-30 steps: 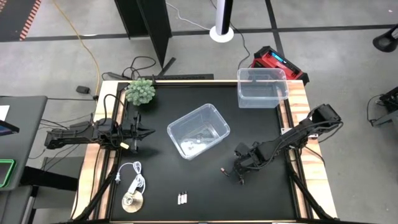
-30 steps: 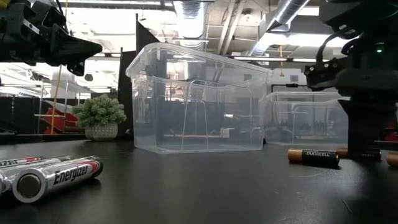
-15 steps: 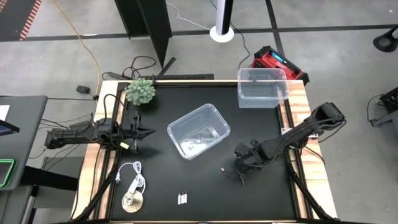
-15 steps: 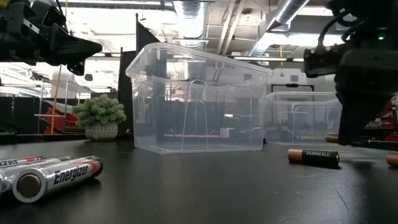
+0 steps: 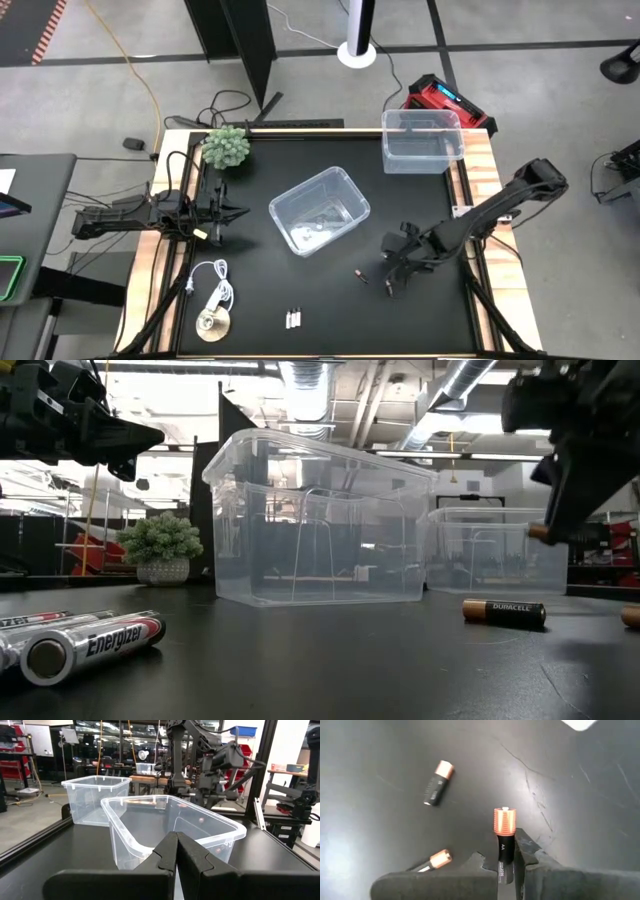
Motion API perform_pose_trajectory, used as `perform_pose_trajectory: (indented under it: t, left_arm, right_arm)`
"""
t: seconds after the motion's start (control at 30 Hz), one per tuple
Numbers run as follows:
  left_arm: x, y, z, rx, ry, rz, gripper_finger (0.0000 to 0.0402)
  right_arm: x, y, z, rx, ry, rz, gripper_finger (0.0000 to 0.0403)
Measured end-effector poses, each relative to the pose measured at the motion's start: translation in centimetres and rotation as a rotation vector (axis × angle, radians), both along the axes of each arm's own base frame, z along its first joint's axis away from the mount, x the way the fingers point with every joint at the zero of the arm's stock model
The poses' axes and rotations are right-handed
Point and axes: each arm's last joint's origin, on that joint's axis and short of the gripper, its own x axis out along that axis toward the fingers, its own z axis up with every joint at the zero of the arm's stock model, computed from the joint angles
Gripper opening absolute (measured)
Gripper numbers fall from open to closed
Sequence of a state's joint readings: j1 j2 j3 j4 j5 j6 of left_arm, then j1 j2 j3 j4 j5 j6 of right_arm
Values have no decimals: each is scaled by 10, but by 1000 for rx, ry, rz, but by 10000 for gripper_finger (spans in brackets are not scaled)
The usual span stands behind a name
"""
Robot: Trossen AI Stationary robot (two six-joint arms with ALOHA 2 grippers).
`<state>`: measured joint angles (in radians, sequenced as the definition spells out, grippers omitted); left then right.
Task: Sort batteries
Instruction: Put the top black battery into the top transparent bin
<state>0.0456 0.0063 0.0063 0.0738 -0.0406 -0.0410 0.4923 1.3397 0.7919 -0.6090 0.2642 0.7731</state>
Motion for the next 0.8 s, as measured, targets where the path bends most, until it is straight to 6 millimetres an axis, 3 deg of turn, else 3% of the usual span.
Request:
perform_pose_trajectory:
  t: [0.17,0.37,0.57,0.8]
  left_arm:
    - [0,0,0,-1,0,0,4]
    - [0,0,0,-1,0,0,4]
    - [0,0,0,-1,0,0,4]
    - [0,0,1,-1,-11,0,4]
  right_arm:
    - [-5,-4,17,-32,-94,53,21]
    - [-15,-30,48,-213,-279,-42,21]
    - [-27,-69,75,-404,-406,-257,21]
    - [-32,-130,80,-551,-356,-615,21]
